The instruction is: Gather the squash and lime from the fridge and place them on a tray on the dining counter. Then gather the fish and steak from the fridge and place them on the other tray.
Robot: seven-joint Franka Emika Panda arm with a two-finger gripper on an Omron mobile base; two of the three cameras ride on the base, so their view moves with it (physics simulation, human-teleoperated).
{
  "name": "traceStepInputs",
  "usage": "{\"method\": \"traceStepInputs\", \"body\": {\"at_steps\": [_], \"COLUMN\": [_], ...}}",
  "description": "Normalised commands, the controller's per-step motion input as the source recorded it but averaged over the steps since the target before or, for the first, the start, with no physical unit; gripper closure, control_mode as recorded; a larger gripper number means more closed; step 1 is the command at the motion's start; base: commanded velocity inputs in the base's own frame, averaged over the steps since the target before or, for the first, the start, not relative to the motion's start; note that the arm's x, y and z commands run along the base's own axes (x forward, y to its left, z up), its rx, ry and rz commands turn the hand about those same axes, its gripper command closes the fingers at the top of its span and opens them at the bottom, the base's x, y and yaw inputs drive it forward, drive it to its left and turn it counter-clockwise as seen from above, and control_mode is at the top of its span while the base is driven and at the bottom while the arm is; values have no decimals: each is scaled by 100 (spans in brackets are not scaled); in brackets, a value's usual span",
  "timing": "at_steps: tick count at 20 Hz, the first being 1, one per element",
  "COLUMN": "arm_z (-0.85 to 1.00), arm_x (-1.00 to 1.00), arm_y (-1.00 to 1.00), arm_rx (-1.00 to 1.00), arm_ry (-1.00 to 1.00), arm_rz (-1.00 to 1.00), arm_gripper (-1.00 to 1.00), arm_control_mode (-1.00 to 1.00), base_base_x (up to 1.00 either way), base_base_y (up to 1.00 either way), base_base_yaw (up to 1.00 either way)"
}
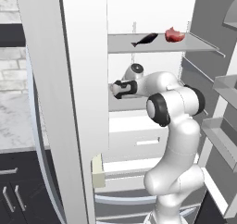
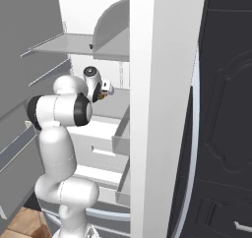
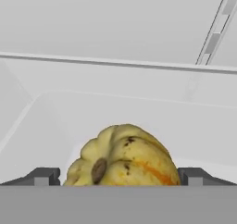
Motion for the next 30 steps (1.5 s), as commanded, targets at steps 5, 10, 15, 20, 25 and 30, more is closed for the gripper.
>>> {"method": "traceStepInputs", "body": {"at_steps": [5, 10, 15, 20, 25, 30], "arm_z": [-23, -33, -22, 4, 46, 59], "arm_x": [4, 0, -5, -56, -82, -96], "arm_y": [2, 13, 4, 2, 0, -3], "arm_rx": [0, -1, 0, 0, 0, 2], "arm_ry": [3, 7, 1, -10, -11, -5], "arm_rz": [0, 0, 0, 0, 0, -1], "arm_gripper": [-100, 100, 100, 100, 100, 100], "arm_control_mode": [-100, -100, -100, -100, -100, -100], "base_base_x": [0, 0, 0, 0, 0, 0], "base_base_y": [0, 0, 0, 0, 0, 0], "base_base_yaw": [0, 0, 0, 0, 0, 0]}}
